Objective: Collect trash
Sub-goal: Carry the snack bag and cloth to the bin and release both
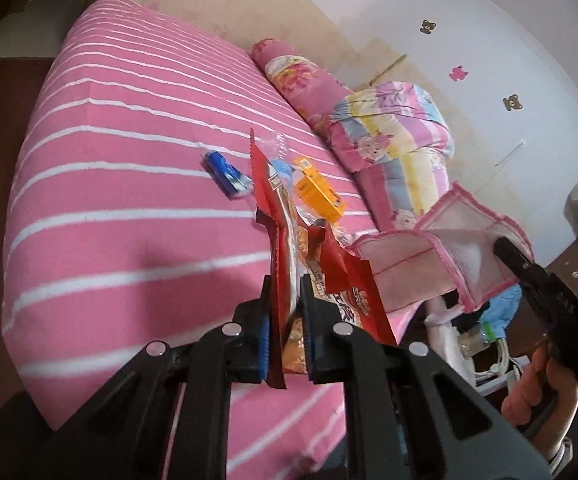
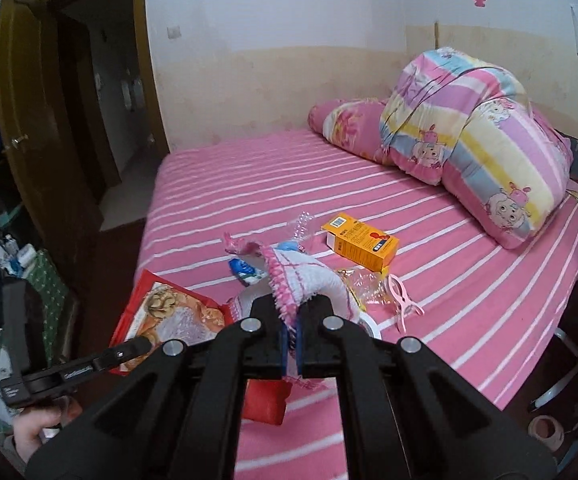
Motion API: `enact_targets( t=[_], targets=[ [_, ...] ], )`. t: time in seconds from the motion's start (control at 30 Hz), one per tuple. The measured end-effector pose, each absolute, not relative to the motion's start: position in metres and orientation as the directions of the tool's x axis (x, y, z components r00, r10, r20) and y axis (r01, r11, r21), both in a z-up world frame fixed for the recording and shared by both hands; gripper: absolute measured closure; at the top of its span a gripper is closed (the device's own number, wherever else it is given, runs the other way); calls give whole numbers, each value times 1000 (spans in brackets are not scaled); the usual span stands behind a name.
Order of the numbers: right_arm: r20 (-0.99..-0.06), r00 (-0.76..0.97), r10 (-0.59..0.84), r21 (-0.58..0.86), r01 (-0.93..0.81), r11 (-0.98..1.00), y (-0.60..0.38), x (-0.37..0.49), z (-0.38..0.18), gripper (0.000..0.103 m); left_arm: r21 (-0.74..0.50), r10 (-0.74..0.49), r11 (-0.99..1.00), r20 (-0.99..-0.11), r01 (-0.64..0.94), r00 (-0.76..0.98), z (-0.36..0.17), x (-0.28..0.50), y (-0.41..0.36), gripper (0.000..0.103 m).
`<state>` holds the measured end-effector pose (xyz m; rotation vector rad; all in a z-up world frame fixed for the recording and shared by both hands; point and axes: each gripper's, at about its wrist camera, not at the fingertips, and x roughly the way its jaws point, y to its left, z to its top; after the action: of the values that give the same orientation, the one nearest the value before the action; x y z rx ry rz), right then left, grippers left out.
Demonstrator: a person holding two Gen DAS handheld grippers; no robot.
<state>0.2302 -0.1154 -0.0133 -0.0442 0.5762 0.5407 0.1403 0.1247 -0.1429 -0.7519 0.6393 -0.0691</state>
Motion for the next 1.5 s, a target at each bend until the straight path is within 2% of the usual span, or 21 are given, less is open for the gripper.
enact_targets(
  t=[0.17, 0.43, 0.7, 1.1, 1.5],
  targets=[
    [-501, 709, 497, 157, -490, 857, -155, 193, 1, 100, -648, -275, 747, -504, -148, 819, -125, 110, 99, 91],
    [-461, 742, 487, 211, -441, 872, -231, 138, 10, 100, -651, -332, 755, -489, -84, 807, -102, 80, 46, 91],
    [-487, 776, 400, 257, -311, 915, -326, 95, -10, 100, -613, -433, 789, -525, 27, 733, -98, 77, -46, 91],
    [-591, 774, 227, 314, -38, 949, -462, 49, -82, 100, -542, -551, 821, -667, 181, 502, -156, 105, -210, 91],
    [-743, 655, 138, 358, 214, 909, -561, 43, -194, 100, -475, -552, 824, -796, 308, 249, -243, 138, -346, 91]
  ],
)
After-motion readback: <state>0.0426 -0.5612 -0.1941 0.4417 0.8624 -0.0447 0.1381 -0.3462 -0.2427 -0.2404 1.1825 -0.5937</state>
